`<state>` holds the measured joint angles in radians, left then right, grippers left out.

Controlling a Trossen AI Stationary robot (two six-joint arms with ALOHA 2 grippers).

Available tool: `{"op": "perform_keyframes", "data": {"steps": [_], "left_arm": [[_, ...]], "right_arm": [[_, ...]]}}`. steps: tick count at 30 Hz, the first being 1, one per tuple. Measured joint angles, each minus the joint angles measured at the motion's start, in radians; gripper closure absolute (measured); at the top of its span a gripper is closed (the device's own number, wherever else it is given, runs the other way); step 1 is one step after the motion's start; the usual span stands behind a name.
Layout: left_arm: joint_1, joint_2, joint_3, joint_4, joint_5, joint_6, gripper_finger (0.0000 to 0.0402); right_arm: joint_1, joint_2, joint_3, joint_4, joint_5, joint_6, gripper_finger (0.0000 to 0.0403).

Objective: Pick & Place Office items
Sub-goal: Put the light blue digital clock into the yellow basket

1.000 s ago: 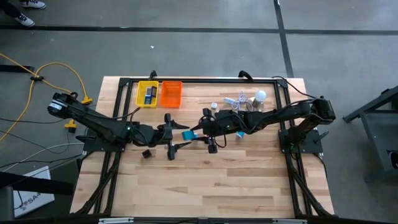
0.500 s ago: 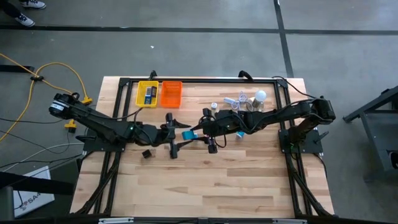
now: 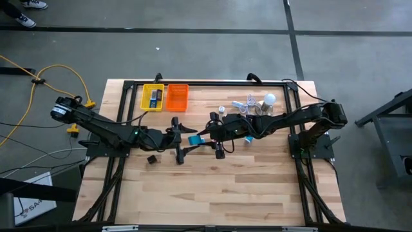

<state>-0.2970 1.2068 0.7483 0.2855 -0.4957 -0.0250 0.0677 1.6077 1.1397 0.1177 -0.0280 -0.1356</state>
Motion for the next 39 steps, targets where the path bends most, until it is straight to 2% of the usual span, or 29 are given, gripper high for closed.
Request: {"op": "perform_keyframes", "data": {"steps": [6,10,26,39], "left_arm": [[0.0,0.0,0.0,0.001,0.0,0.002,0.0119],[0.0,0.0,0.0,0.001,0.0,0.002,0.0134],[-0.001,0.0,0.0,0.0,-0.001,0.002,0.025],[-0.001,0.0,0.0,0.0,0.001,0.001,0.0245]], "right_arm": [[0.0,0.0,0.0,0.0,0.0,0.001,0.0251],[0.0,0.0,0.0,-0.001,0.0,0.002,0.0251],[-0.001,0.0,0.0,-0.002,0.003,0.011,0.0251],[0.0,0.0,0.0,-0.004,0.0,0.005,0.024]]}}
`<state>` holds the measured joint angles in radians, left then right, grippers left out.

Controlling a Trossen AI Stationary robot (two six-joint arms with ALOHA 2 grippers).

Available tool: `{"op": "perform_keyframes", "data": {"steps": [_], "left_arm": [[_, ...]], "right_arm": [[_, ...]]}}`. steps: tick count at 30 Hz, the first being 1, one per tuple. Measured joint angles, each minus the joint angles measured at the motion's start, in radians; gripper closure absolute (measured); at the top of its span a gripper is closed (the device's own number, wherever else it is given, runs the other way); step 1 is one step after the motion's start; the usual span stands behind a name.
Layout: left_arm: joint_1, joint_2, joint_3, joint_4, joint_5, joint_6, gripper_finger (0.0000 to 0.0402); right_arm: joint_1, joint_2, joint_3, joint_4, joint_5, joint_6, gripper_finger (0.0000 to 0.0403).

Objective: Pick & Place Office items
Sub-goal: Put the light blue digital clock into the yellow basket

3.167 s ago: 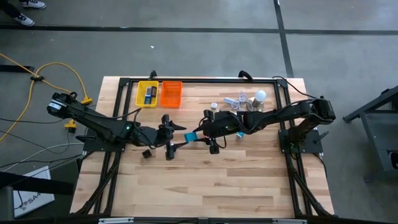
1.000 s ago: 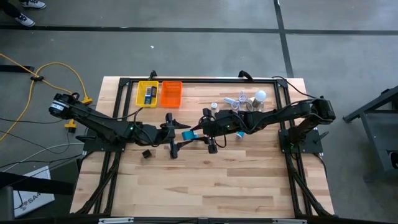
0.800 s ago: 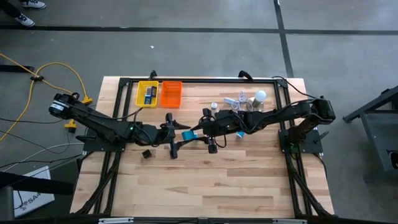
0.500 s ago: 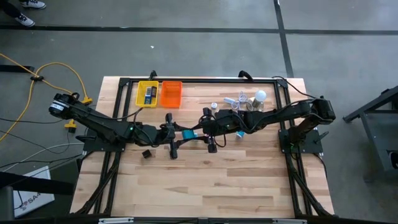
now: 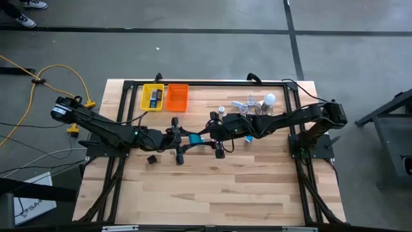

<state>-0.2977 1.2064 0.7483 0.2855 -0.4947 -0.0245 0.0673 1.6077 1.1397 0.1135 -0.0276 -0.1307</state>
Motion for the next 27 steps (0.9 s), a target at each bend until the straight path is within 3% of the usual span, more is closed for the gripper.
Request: {"op": "perform_keyframes", "data": {"steps": [20,27], "left_arm": [[0.0,0.0,0.0,0.0,0.001,-0.003,0.0239],[0.0,0.0,0.0,0.0,0.0,-0.002,0.0239]], "right_arm": [[0.0,0.0,0.0,-0.008,0.003,-0.005,0.0164],[-0.002,0.0,0.0,-0.133,0.07,0.0,0.0153]]}}
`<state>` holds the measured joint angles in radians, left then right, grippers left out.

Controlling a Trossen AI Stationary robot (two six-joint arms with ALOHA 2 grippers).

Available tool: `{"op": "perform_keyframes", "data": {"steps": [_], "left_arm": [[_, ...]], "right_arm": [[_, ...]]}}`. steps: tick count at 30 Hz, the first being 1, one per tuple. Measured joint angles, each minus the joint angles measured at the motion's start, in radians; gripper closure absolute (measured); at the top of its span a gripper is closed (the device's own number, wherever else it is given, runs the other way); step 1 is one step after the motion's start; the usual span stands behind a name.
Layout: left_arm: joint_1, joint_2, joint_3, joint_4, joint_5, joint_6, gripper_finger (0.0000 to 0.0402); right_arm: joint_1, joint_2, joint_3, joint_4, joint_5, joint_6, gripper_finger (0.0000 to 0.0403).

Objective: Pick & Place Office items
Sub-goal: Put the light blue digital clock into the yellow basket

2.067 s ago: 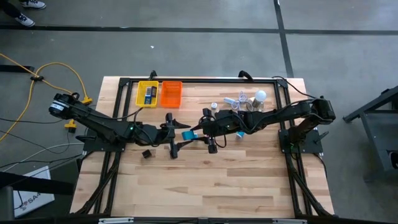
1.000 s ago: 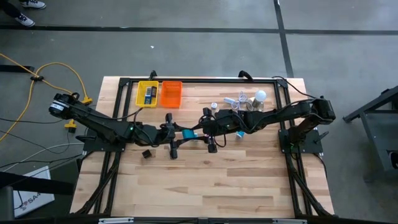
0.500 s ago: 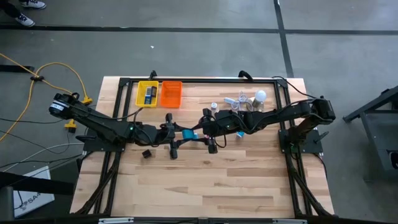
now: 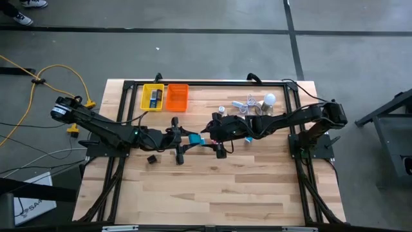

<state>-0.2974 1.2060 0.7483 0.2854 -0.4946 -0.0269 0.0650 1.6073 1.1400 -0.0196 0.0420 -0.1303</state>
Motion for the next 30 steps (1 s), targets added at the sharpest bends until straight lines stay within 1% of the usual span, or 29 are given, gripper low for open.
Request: {"op": "perform_keyframes", "data": {"steps": [3,9,30], "left_arm": [[0.0,0.0,0.0,0.0,-0.001,-0.001,0.0239],[0.0,0.0,0.0,0.0,-0.002,-0.004,0.0239],[0.0,-0.009,0.0,-0.003,0.0,-0.002,0.0239]], "right_arm": [[0.0,0.0,0.0,-0.084,0.034,0.004,0.0152],[0.0,0.0,0.0,-0.189,0.038,0.032,0.0152],[0.0,0.0,0.0,-0.187,0.034,0.029,0.0152]]}}
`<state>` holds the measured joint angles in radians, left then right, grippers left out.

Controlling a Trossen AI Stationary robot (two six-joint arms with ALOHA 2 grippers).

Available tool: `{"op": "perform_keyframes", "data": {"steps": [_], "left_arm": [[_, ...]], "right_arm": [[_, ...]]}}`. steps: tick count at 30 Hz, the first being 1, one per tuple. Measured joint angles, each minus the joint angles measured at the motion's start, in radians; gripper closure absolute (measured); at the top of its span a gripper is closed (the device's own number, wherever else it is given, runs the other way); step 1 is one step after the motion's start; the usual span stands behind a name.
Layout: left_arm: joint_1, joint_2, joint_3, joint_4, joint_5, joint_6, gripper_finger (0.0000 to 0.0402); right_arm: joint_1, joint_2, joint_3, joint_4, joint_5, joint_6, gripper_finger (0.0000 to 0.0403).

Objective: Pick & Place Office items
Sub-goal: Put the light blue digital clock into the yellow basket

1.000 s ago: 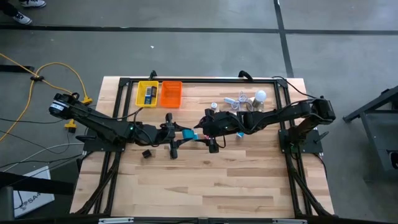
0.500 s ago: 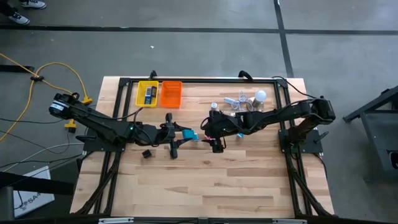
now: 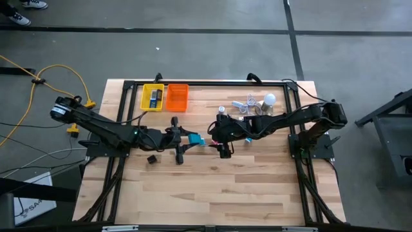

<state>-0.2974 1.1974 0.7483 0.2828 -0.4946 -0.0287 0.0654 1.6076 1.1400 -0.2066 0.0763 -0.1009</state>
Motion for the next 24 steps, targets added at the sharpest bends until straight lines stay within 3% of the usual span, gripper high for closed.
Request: {"op": "perform_keyframes", "data": {"steps": [9,19,24], "left_arm": [[0.0,-0.07,0.0,-0.092,-0.008,0.027,0.0239],[0.0,-0.125,0.0,-0.231,-0.015,-0.08,0.0239],[0.0,-0.153,0.0,-0.372,-0.153,-0.141,0.0239]], "right_arm": [[0.0,0.0,0.0,0.007,-0.001,0.0,0.0152],[0.0,0.0,0.0,0.009,-0.001,0.0,0.0152],[0.0,0.0,0.0,0.011,-0.001,0.0,0.0152]]}}
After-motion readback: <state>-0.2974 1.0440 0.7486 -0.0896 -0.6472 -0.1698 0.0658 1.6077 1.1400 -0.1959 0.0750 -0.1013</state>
